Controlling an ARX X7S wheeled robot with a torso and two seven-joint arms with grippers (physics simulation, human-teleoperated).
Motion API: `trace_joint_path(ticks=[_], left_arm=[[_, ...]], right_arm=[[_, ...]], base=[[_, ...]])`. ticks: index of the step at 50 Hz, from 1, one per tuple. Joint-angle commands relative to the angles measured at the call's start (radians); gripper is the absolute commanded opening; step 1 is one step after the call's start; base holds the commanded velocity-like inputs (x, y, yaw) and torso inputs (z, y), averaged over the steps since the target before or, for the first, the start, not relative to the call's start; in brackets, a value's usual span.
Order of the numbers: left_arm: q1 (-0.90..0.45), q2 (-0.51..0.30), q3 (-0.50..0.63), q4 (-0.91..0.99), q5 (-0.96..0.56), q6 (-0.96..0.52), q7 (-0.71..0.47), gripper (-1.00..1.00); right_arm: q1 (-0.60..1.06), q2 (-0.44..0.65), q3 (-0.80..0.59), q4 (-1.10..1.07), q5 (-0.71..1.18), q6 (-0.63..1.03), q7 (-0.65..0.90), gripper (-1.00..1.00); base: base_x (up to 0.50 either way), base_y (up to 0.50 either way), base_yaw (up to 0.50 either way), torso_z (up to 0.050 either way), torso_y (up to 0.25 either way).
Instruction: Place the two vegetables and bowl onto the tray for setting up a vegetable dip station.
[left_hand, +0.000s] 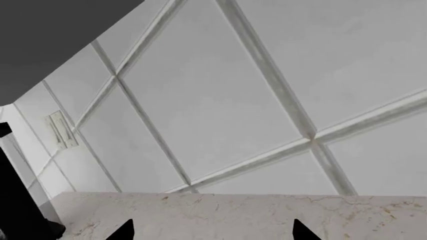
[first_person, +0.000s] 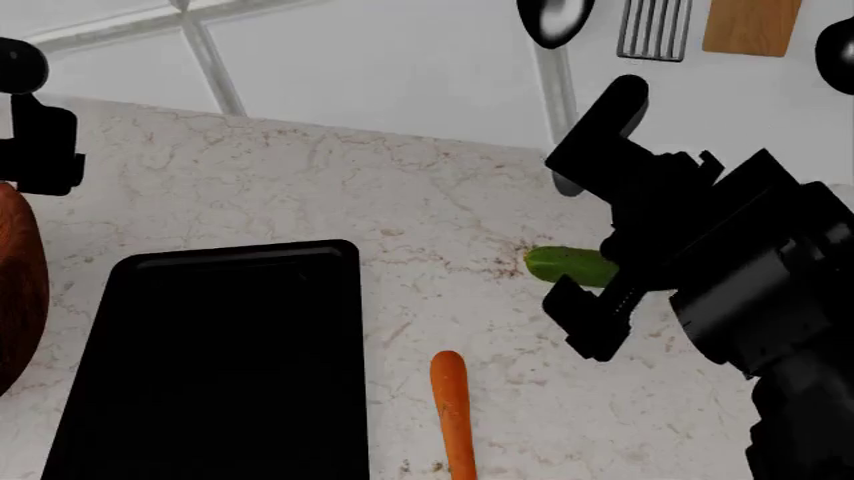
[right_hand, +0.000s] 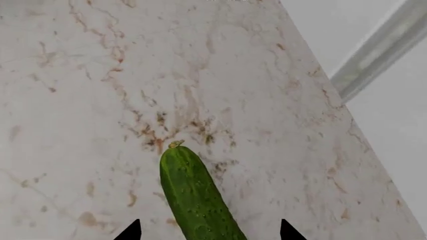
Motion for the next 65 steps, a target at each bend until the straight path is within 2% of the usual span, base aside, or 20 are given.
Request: trace_joint_path(ticks=[1,5,12,13,26,27,30,34,37,46,53,54,56,59,65], left_arm=[[0.010,0.018,-0.026,0.057,0.020,-0.053,0.006,1.00],[0.014,0.018,-0.019,0.046,0.023,-0.041,0.003,1.00],[0.008,0.022,-0.009,0.040,0.026,-0.045,-0.004,1.00],[0.006,0.023,-0.006,0.040,0.027,-0.045,-0.004,1.00],[0.013,0.019,-0.017,0.055,0.023,-0.045,-0.007,1.00],[0.013,0.020,-0.020,0.060,0.022,-0.047,-0.007,1.00],[0.023,0.023,-0.041,0.097,0.013,-0.065,-0.007,1.00],[0.037,0.019,-0.063,0.165,0.004,-0.094,-0.006,1.00],[0.035,0.013,-0.068,0.205,-0.003,-0.126,-0.001,1.00],[-0.016,0.028,-0.073,0.291,-0.030,-0.195,0.016,1.00],[-0.035,0.032,-0.087,0.314,-0.040,-0.221,0.022,1.00],[-0.039,0.030,-0.090,0.314,-0.042,-0.221,0.025,1.00],[-0.037,0.027,-0.093,0.317,-0.042,-0.218,0.026,1.00],[-0.054,0.033,-0.097,0.346,-0.048,-0.261,0.024,1.00],[-0.052,0.033,-0.112,0.366,-0.051,-0.276,0.023,1.00]], right_arm=[[-0.031,-0.075,0.027,0.213,-0.038,-0.122,-0.005,1.00],[-0.021,-0.108,0.027,0.330,-0.048,-0.188,-0.007,1.00],[-0.042,-0.109,0.038,0.343,-0.061,-0.184,-0.019,1.00],[-0.044,-0.111,0.028,0.343,-0.077,-0.158,-0.012,-1.00],[-0.028,-0.114,0.025,0.330,-0.121,-0.123,-0.033,-1.00],[-0.025,-0.104,0.023,0.290,-0.122,-0.101,-0.037,-1.00],[-0.005,-0.009,0.041,-0.029,-0.105,0.097,-0.015,-1.00],[0.019,0.054,0.067,-0.288,-0.083,0.256,0.005,-1.00],[0.035,0.064,0.083,-0.387,-0.064,0.336,0.007,-1.00],[0.076,0.014,0.218,-0.505,0.031,0.495,0.049,-1.00],[0.110,-0.088,0.258,-0.521,0.081,0.720,0.088,-1.00],[0.096,-0.099,0.328,-0.544,0.107,0.709,0.108,-1.00],[0.099,-0.120,0.298,-0.555,0.104,0.714,0.104,-1.00],[0.099,-0.172,0.340,-0.540,0.119,0.737,0.131,-1.00],[0.137,-0.258,0.390,-0.384,0.126,0.691,0.137,-1.00]], base=[[0.00,0.00,0.00,0.000,0.000],[0.00,0.00,0.00,0.000,0.000],[0.00,0.00,0.00,-0.002,0.000],[0.00,0.00,0.00,0.000,0.000],[0.00,0.00,0.00,-0.002,0.000],[0.00,0.00,0.00,0.000,0.000],[0.00,0.00,0.00,0.000,0.000],[0.00,0.00,0.00,0.000,0.000],[0.00,0.00,0.00,0.000,0.000],[0.00,0.00,0.00,0.000,0.000],[0.00,0.00,0.00,0.000,0.000],[0.00,0.00,0.00,0.000,0.000],[0.00,0.00,0.00,0.000,0.000],[0.00,0.00,0.00,0.000,0.000],[0.00,0.00,0.00,0.000,0.000]])
